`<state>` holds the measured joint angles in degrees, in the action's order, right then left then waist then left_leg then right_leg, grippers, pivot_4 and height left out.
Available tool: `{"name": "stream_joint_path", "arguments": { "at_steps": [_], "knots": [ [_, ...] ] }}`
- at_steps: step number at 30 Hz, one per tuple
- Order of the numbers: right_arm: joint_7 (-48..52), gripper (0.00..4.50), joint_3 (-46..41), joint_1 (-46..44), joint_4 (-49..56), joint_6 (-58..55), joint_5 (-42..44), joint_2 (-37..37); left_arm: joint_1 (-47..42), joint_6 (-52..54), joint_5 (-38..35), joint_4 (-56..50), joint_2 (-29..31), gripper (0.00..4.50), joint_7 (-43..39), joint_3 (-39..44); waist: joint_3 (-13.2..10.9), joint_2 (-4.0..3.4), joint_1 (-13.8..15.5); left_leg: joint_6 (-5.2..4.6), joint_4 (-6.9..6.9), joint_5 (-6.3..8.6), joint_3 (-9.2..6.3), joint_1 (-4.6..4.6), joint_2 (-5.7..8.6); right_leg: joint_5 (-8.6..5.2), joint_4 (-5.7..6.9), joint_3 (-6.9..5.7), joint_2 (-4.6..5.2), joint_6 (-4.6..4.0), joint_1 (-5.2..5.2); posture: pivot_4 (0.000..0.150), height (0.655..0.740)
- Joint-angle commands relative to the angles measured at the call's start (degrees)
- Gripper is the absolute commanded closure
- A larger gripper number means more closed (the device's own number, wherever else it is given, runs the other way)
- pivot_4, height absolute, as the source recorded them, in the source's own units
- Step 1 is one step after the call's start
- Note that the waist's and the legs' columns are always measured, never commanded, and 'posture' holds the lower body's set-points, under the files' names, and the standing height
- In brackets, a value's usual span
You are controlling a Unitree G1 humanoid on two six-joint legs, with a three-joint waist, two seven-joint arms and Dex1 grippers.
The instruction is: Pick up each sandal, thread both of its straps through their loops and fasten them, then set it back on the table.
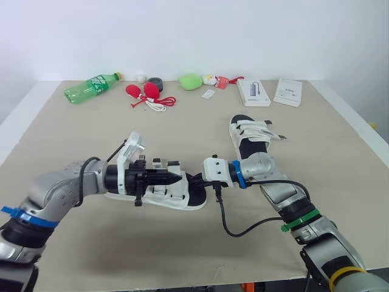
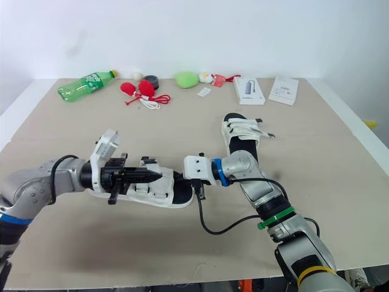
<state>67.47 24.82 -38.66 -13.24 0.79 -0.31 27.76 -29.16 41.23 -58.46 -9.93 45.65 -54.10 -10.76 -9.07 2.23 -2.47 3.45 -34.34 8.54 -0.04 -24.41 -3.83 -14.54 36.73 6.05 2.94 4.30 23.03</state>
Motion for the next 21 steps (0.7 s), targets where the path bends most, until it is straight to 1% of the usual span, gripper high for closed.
{"name": "stream_joint_path", "arguments": {
  "at_steps": [1,9,15,21],
  "knots": [
    [0.17,4.5,2.77,2.55,-5.22,-2.09,-4.95,2.01,-2.96,-2.06,4.38,1.4,-1.47,4.46,-1.6,2.67,0.0,0.0,0.01,0.0,0.0,0.0,-0.01,0.0,0.0,0.0,0.0,0.0,0.0,0.0,0.0,0.15,0.74],
    [-0.23,4.5,2.46,2.99,-4.51,-2.54,-4.79,2.24,-3.8,-3.23,13.37,5.48,-3.95,4.46,-5.46,2.46,0.0,0.01,0.01,0.07,-0.02,-0.04,-0.07,-0.01,0.02,0.01,0.0,0.01,-0.01,-0.01,-0.02,0.15,0.74],
    [-0.35,4.5,2.24,3.72,-3.41,-3.22,-4.6,2.36,-3.7,-6.33,19.46,7.44,-7.68,4.46,-5.41,1.8,0.01,0.02,0.05,0.07,-0.03,-0.04,-0.12,-0.02,0.05,0.01,0.0,0.01,-0.01,-0.01,-0.07,0.15,0.74],
    [-0.2,4.5,2.31,3.31,-3.6,-3.28,-4.57,2.22,-3.59,-8.45,24.07,9.23,-9.31,4.46,-7.75,1.11,0.01,0.01,0.05,0.07,-0.04,-0.05,-0.17,-0.02,0.06,0.03,0.0,0.0,-0.03,0.01,-0.1,0.15,0.74]
  ]
}}
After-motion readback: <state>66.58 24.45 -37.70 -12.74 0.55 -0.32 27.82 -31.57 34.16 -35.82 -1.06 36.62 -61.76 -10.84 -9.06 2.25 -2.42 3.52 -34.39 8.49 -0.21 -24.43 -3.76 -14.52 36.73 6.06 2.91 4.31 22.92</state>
